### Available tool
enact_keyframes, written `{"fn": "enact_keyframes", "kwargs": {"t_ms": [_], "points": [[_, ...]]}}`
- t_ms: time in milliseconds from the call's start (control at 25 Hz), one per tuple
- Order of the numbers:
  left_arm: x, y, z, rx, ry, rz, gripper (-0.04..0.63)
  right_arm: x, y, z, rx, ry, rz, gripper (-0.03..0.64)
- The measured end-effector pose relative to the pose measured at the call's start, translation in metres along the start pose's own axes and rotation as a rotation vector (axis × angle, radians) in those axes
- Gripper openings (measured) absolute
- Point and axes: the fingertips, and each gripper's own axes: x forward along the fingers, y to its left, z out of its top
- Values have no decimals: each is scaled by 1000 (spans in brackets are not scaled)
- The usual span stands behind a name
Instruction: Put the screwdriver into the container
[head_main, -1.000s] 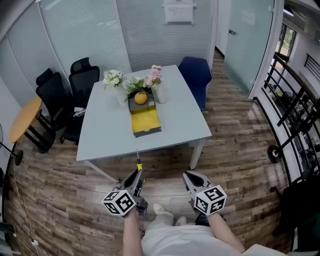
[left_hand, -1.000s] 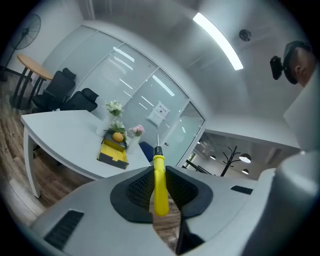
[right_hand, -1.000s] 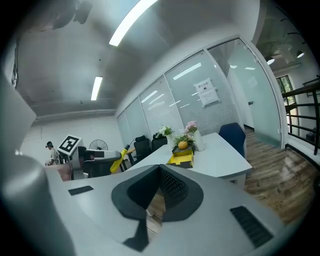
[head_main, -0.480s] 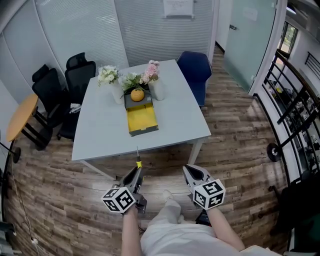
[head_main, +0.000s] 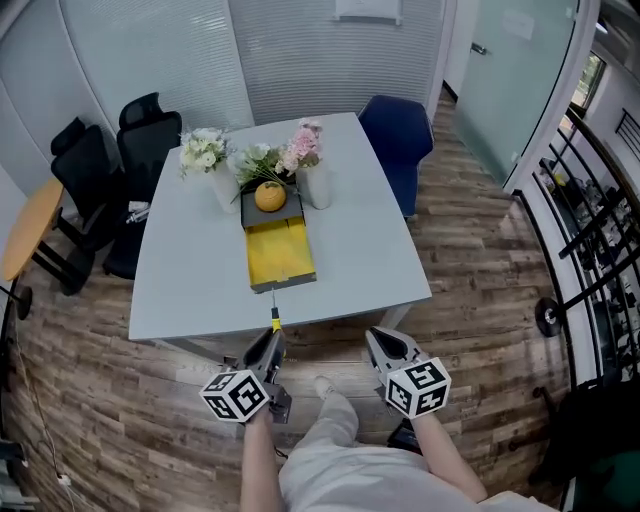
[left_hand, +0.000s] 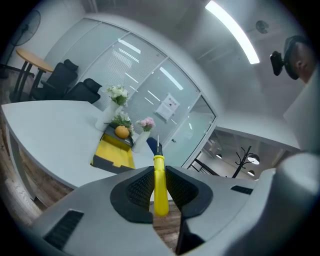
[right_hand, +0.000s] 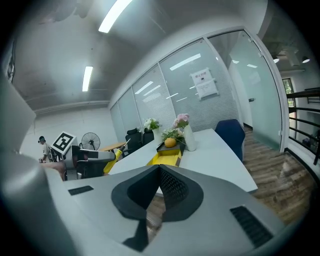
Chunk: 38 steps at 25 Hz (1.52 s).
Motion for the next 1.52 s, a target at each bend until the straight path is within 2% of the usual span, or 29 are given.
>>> {"fn": "enact_keyframes", "kwargs": {"t_ms": [400, 680, 960, 1520], "points": [[106, 89, 80, -36, 23, 60, 71, 152, -43, 57, 0, 60, 40, 15], [161, 129, 109, -55, 45, 67, 71, 224, -69, 79, -3, 90, 43, 15], [180, 150, 113, -77, 62, 82, 71, 251, -74, 74, 7, 123, 58, 15], [183, 154, 124, -74, 41, 117, 71, 274, -71, 86, -15, 124, 120, 15]]}}
